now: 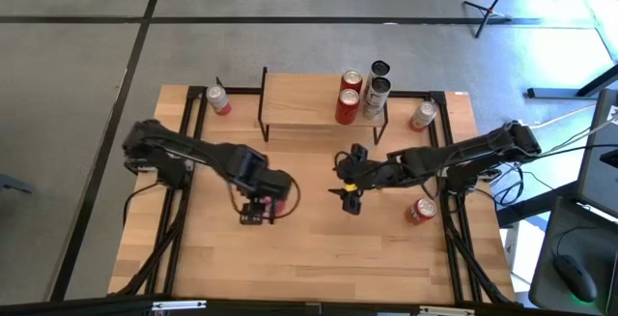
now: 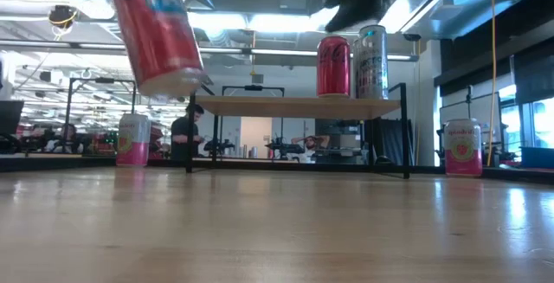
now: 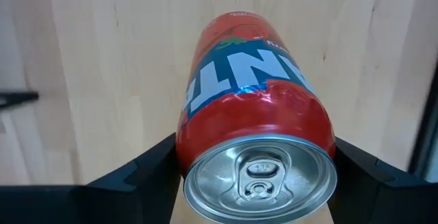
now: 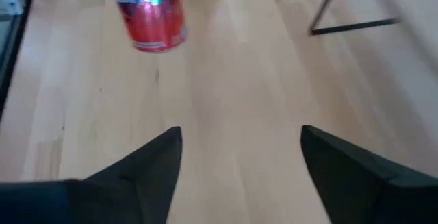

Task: Place canned beverage on shelf
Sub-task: Put the left red soda can on the shelf

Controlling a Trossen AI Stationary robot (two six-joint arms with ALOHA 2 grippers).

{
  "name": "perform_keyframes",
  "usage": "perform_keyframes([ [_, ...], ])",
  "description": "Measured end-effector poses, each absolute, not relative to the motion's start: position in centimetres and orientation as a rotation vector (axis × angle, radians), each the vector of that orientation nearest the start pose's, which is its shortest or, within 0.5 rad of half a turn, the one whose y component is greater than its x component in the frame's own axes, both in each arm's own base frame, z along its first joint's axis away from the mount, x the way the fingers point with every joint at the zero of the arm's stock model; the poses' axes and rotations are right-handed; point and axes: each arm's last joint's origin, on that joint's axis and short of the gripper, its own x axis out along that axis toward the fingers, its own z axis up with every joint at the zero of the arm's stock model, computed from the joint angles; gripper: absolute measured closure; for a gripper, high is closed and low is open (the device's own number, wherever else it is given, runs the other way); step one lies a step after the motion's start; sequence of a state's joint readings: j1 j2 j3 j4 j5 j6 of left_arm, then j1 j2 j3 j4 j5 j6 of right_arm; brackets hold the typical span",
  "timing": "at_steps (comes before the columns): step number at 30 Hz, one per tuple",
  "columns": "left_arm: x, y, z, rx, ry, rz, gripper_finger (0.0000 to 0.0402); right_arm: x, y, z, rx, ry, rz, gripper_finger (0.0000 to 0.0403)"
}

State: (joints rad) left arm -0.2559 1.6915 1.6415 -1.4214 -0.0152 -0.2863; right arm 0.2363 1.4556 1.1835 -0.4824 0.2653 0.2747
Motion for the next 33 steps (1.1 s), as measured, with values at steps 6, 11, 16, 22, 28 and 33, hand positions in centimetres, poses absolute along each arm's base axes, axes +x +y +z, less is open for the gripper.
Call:
perform_keyframes([
  [6, 33.3, -7.5, 28.3, 0.099, 1.576, -0.071, 0.0139, 29.8, 6.6, 24.4, 0.229, 0.663, -0.082, 0.0201],
  [11, 35.0, -7.2, 24.3, 0.119, 1.73, -0.121, 0.0139, 28.9, 6.7, 21.6, 0.375, 0.703, -0.05, 0.0232],
  [16, 35.3, -7.3, 22.5, 0.146, 1.837, -0.144, 0.0139, 28.5, 6.6, 20.7, 0.418, 0.736, -0.062, 0.0237],
  [22, 35.6, -7.1, 22.2, 0.146, 1.837, -0.143, 0.0139, 28.5, 6.5, 20.8, 0.416, 0.725, -0.078, 0.0237],
  [28, 35.6, -7.2, 22.1, 0.159, 1.832, -0.141, 0.0097, 28.5, 6.5, 20.8, 0.419, 0.726, -0.08, 0.0237],
  [33, 35.5, -8.0, 21.8, 0.211, 1.836, -0.161, 0.0054, 28.5, 6.5, 20.8, 0.422, 0.726, -0.081, 0.0237],
])
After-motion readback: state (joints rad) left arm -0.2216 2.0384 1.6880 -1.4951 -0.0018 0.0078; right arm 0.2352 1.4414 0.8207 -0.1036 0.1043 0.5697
